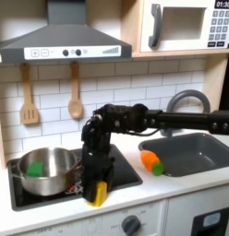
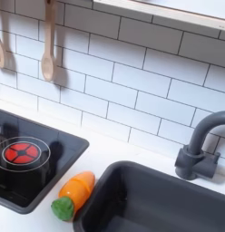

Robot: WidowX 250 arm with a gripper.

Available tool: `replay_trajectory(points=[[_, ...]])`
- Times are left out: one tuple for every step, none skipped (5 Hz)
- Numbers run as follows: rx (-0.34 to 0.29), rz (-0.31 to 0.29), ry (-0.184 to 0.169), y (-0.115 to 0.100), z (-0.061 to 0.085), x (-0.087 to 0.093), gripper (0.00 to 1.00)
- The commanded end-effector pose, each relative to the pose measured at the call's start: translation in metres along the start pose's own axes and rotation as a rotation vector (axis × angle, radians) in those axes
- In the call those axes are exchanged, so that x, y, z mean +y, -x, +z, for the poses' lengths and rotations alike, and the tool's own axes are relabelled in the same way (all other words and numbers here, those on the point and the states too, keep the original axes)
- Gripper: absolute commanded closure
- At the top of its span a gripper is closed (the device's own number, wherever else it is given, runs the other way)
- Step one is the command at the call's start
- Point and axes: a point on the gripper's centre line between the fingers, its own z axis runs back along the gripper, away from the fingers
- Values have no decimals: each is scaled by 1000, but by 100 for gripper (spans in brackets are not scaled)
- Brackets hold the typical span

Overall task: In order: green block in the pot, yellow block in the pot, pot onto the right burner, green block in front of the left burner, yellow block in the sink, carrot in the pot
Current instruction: 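Put the yellow block in the pot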

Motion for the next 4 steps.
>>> replay_trajectory(points=[[10,-10,17,-1,9,-7,100],[-7,-21,23,-6,18,-11,100],[-17,-18,28,-9,25,-13,100],[-36,-16,40,-15,32,-14,100]])
